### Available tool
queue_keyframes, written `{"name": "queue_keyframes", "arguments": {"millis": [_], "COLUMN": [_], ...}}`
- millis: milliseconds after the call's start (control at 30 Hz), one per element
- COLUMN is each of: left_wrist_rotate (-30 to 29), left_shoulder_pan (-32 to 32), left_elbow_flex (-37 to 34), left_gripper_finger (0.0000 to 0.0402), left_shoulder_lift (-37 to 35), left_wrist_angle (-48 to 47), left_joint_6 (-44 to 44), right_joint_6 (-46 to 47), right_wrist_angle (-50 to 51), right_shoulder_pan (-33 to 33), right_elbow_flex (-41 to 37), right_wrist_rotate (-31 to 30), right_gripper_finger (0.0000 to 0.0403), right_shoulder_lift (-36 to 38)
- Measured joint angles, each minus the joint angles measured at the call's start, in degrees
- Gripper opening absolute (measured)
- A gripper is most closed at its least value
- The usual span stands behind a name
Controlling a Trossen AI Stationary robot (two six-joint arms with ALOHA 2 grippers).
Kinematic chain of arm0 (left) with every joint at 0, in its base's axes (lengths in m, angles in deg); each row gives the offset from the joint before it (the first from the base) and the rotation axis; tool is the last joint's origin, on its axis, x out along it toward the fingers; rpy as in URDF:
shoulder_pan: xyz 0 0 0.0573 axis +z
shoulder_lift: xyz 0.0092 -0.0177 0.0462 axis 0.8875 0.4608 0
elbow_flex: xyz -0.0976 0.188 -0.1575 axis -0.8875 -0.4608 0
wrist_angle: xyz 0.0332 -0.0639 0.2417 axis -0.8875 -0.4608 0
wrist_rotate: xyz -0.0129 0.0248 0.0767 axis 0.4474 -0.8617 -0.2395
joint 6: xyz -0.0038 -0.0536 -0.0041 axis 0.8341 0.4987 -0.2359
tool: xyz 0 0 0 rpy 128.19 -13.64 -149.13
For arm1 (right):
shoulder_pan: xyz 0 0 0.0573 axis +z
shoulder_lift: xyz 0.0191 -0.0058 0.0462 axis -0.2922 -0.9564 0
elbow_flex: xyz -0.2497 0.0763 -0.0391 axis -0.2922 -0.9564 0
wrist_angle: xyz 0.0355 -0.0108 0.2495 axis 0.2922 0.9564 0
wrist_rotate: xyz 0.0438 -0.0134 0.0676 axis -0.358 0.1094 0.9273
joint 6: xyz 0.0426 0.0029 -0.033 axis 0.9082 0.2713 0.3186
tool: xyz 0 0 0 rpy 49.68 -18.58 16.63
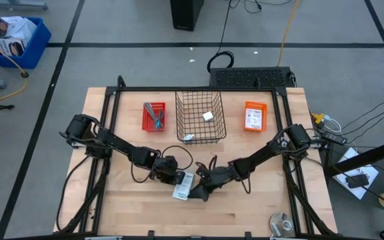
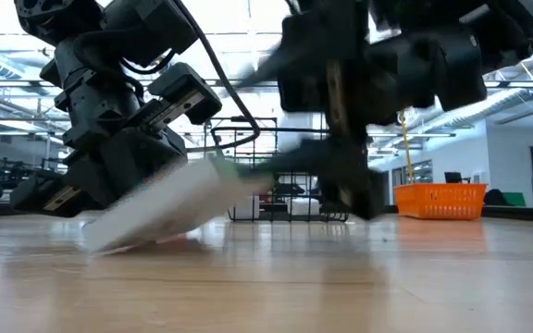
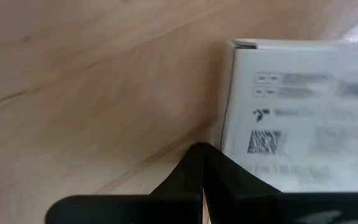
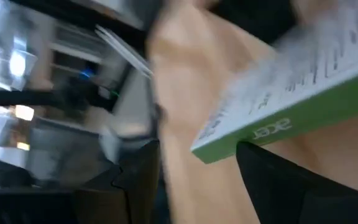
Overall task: Pick and place items into bin
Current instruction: Stack the white box on top of the white box
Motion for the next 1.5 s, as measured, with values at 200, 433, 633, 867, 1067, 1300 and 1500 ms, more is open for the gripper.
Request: {"name": "queue_keyframes", "arguments": {"millis": [200,433,633,867,1067,1300,1500], "left_wrist_rotate": [0.13,-0.86,-2.04,-2.52,-2.52,-2.49,-2.52], "left_shoulder_pan": [-0.15,-0.15,-0.34,-0.55,-0.59,-0.59,-1.30], "left_elbow_flex": [0.02,0.02,0.15,0.15,0.15,0.15,0.13], "left_gripper_finger": [0.0001,0.0001,0.0003,0.0003,0.0006,0.0011,0.0004], "left_shoulder_lift": [0.09,0.09,0.02,0.02,0.02,0.02,0.02], "left_wrist_angle": [1.89,6.10,9.90,10.34,11.34,11.38,13.22], "left_joint_6": [0.87,2.47,3.18,4.12,4.29,4.25,4.32], "right_joint_6": [-0.04,0.20,0.40,0.63,2.11,4.00,4.96], "right_wrist_angle": [-2.45,-1.43,4.28,4.32,3.66,4.26,4.25], "right_shoulder_pan": [-0.97,-1.20,-1.27,-0.81,-0.70,-0.66,-0.55], "right_elbow_flex": [0.41,0.41,0.22,0.12,0.13,0.15,0.17], "right_wrist_rotate": [-5.22,-5.18,-5.73,-4.54,-1.63,0.93,3.26], "right_gripper_finger": [0.0210,0.0210,0.0210,0.0210,0.0210,0.0210,0.0210], "right_shoulder_lift": [0.27,0.33,0.27,0.02,0.03,0.12,0.17]}}
